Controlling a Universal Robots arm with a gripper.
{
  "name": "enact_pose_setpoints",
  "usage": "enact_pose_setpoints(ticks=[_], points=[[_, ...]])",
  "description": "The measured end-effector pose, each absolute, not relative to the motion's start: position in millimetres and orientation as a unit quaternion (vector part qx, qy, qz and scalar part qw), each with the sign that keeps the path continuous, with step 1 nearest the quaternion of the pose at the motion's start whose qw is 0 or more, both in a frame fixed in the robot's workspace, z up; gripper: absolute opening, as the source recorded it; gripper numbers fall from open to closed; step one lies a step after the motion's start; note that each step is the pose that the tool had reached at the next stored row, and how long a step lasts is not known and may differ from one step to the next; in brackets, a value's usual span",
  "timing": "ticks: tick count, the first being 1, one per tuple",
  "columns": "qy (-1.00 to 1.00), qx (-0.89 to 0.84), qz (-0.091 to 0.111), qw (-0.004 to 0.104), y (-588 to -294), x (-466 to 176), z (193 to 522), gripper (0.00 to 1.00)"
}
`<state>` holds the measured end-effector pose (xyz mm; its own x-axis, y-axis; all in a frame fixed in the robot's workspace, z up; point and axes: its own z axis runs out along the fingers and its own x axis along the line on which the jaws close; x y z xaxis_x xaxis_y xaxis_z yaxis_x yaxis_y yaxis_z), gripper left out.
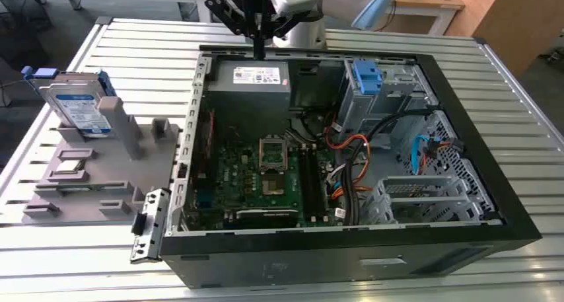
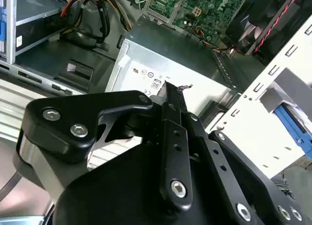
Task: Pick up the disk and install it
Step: 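Reach for the disk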
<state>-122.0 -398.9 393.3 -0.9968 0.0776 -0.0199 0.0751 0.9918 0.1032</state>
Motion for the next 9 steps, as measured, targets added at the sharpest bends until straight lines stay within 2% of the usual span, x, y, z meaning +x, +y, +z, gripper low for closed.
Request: enact_pose_setpoints(ticks=[3,9], points=[[0.997,0.038,0.06,0.012,-398.9,-122.0,393.3,0.11],[0.997,0.038,0.06,0.012,-399.0,-123.3,393.3,0.11]])
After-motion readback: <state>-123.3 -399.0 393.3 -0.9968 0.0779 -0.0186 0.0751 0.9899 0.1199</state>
